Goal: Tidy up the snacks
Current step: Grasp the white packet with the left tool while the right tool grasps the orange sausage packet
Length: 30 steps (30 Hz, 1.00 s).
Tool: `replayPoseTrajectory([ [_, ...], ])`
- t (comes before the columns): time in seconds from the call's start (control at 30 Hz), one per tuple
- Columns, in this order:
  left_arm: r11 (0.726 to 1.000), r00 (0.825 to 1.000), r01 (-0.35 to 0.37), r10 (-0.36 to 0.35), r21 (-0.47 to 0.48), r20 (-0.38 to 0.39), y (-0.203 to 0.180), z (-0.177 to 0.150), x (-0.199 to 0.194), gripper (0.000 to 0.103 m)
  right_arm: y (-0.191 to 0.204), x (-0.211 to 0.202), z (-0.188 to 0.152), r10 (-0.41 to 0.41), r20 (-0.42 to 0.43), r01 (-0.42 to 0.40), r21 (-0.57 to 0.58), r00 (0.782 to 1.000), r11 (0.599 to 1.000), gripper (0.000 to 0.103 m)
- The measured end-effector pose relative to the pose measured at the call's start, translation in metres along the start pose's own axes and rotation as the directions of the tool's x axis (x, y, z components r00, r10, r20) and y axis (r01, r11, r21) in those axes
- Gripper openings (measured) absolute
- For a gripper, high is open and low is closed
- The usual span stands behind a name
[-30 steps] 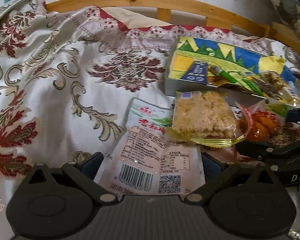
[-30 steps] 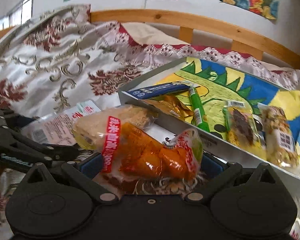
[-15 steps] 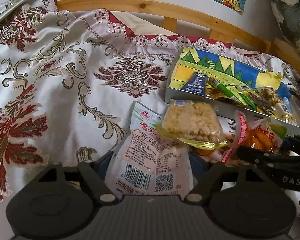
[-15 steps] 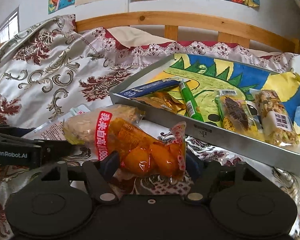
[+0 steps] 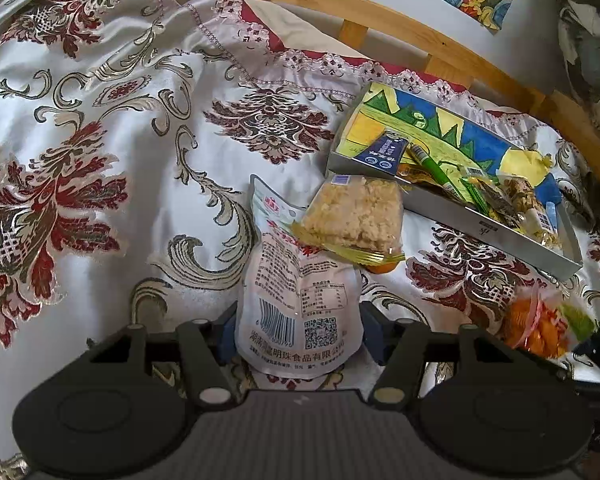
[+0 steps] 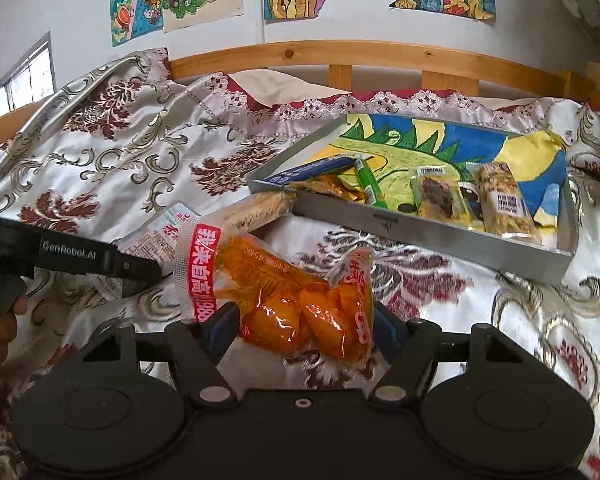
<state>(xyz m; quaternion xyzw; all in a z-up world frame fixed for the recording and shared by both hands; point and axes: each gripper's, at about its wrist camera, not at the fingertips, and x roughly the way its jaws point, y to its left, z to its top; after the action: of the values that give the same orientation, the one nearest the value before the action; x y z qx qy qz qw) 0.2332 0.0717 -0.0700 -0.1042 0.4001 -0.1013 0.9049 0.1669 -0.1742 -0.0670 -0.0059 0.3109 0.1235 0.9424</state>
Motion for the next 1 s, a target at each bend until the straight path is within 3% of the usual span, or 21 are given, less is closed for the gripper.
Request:
replayPoseTrajectory([
  [0.3,0.999,0.998,-0.038,0.04,0.033,-0.05,-0.01,0.019,0.026,0.099,0.007,0.007,-0.001,0.002,0.009,-0.002,-0.003,1.0,1.0,0.072],
  [0.47,0.985,0.988,-0.093,0.109,0.147,-0.105,-0.022,0.03,0.058,0.099,0.008,0.011,-0.002,0.003,0.022,-0.003,0.01,1.0,1.0,0.072],
  [0.53,0.98,0.984,-0.117,0.136,0.162,-0.115,-0.024,0.033,0.063,0.087,0.007,0.011,-0.002,0.006,0.025,-0.006,0.01,1.0,1.0,0.072],
  [0.57,0.978,0.983,-0.125,0.145,0.167,-0.115,-0.024,0.035,0.063,0.087,0.007,0.011,-0.002,0.008,0.027,-0.008,0.011,1.0,1.0,0.072],
  [0.67,0.979,0.984,-0.113,0.133,0.169,-0.115,-0.023,0.037,0.056,0.074,0.006,0.01,-0.001,0.01,0.034,-0.01,0.015,0.999,1.0,0.072],
  [0.73,0.983,0.987,-0.095,0.113,0.156,-0.111,-0.023,0.039,0.047,0.054,0.007,0.009,-0.001,0.01,0.037,-0.011,0.014,0.999,1.0,0.072],
  [0.8,0.986,0.987,-0.091,0.108,0.142,-0.118,-0.023,0.042,0.039,0.044,0.008,0.007,-0.001,0.014,0.042,-0.015,0.016,0.999,1.0,0.072],
  [0.83,0.987,0.986,-0.088,0.105,0.132,-0.129,-0.023,0.043,0.036,0.043,0.008,0.005,-0.001,0.017,0.045,-0.017,0.018,0.999,1.0,0.071],
  [0.9,0.992,0.984,-0.073,0.088,0.098,-0.153,-0.019,0.043,0.031,0.042,0.01,0.001,-0.001,0.022,0.051,-0.023,0.018,0.998,1.0,0.061],
  [1.0,0.998,0.983,-0.054,0.06,0.041,-0.172,-0.011,0.039,0.021,0.04,0.011,-0.007,0.0,0.013,0.072,-0.014,0.005,0.997,1.0,0.061],
])
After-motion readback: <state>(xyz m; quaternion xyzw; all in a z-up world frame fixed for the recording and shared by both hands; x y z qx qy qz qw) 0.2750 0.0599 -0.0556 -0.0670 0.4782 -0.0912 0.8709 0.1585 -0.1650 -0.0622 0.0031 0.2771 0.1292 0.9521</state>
